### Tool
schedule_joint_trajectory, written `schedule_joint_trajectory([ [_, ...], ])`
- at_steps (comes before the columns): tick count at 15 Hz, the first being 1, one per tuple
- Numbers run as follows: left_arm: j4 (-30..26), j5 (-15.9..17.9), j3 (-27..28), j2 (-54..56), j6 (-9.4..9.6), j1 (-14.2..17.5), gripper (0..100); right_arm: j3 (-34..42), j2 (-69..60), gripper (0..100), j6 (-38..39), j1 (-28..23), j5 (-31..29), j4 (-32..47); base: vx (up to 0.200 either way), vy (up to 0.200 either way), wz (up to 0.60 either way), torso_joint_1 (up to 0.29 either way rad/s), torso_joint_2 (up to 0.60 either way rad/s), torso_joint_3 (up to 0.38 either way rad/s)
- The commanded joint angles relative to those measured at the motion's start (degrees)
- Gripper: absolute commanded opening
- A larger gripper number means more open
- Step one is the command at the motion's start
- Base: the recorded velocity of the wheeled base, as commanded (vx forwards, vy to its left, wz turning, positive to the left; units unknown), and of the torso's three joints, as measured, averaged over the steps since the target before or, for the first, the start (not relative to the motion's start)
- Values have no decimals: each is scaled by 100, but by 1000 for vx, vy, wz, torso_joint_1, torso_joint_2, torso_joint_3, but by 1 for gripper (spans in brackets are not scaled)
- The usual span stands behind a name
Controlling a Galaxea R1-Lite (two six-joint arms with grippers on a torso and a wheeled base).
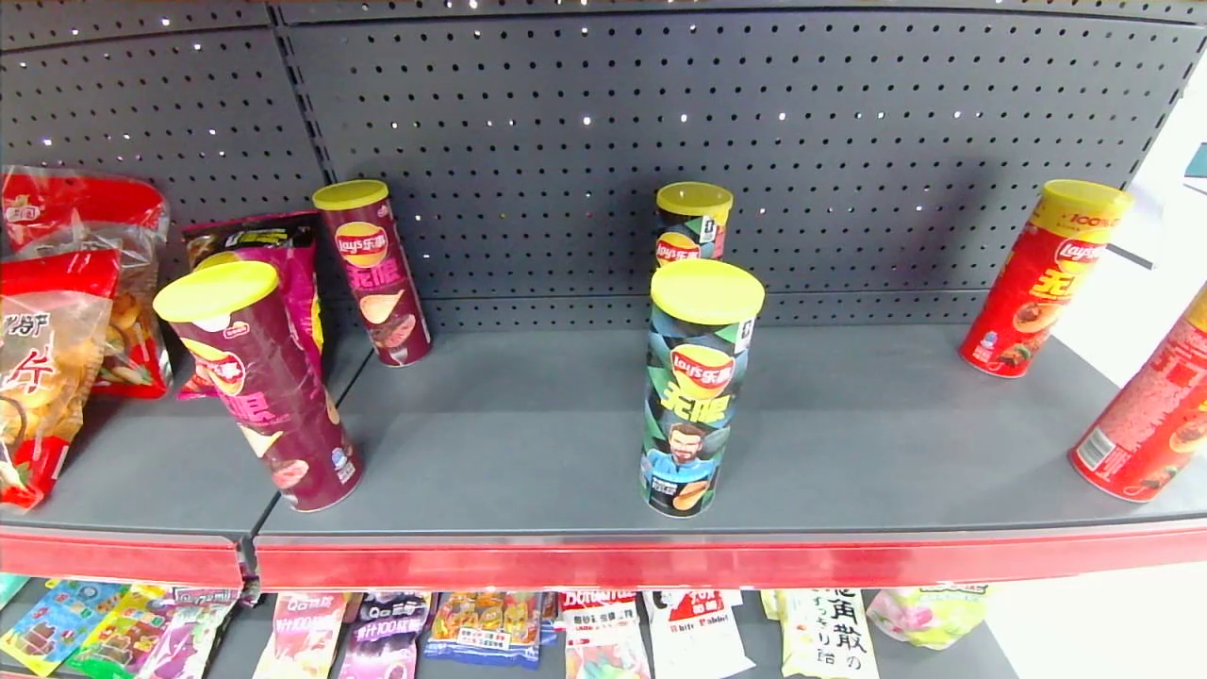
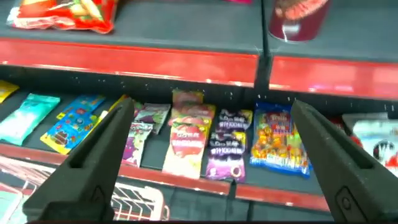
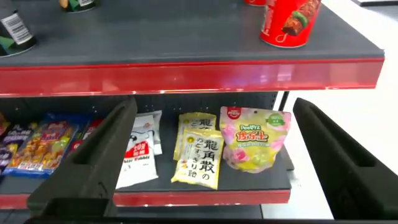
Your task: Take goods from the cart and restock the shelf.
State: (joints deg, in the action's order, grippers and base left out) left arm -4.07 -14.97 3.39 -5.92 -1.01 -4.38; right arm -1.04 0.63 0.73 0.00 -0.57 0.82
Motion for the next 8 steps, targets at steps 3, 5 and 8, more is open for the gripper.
schedule_joint_trajectory([
  [3,574,1189,-339,100,-215,77,100,95,-46,100,-73,18,312,-90,0,0,0,0,0,0],
  [5,407,1304,-339,118,92,104,100,104,-55,100,-64,18,303,-82,0,0,0,0,0,0],
  [8,407,1304,-339,118,110,104,100,95,-55,100,-64,18,303,-82,0,0,0,0,0,0],
])
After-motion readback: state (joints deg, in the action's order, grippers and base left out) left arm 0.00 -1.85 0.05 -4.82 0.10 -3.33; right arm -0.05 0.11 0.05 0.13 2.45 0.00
